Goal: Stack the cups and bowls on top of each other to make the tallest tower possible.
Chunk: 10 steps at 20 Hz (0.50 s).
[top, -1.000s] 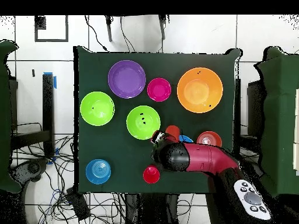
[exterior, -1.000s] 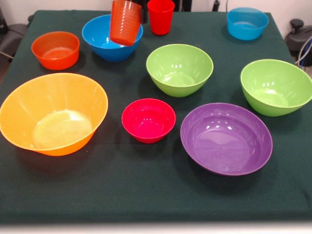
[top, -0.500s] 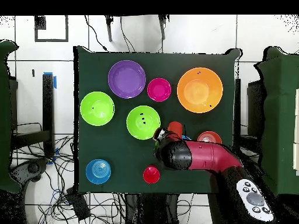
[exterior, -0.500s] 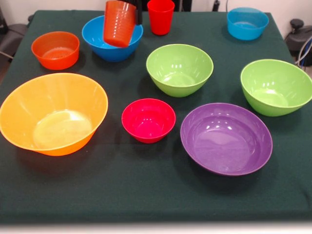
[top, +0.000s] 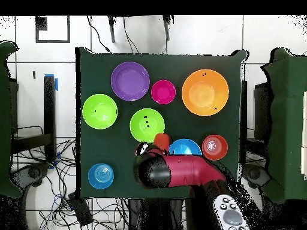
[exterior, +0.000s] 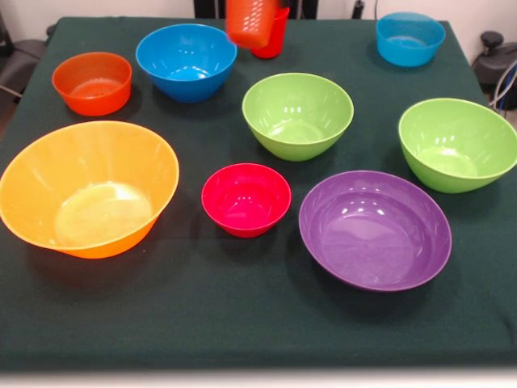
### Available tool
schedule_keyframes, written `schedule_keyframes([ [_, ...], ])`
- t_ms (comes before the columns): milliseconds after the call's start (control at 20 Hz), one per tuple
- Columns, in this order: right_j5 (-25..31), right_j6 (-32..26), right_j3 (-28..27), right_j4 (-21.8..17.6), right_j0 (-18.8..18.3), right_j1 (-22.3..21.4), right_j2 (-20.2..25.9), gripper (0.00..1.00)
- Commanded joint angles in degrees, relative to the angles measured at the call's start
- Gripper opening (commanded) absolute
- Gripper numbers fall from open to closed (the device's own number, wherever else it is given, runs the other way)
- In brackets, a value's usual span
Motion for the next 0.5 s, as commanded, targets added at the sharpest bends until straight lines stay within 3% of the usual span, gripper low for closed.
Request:
schedule_keyframes([
  [50, -3.8, 11.7, 10.7, 3.9, 4.6, -2.1, -0.9, 0.0],
  [500, -6.9, 10.6, 13.2, 6.3, 6.1, -0.9, -2.4, 0.0],
])
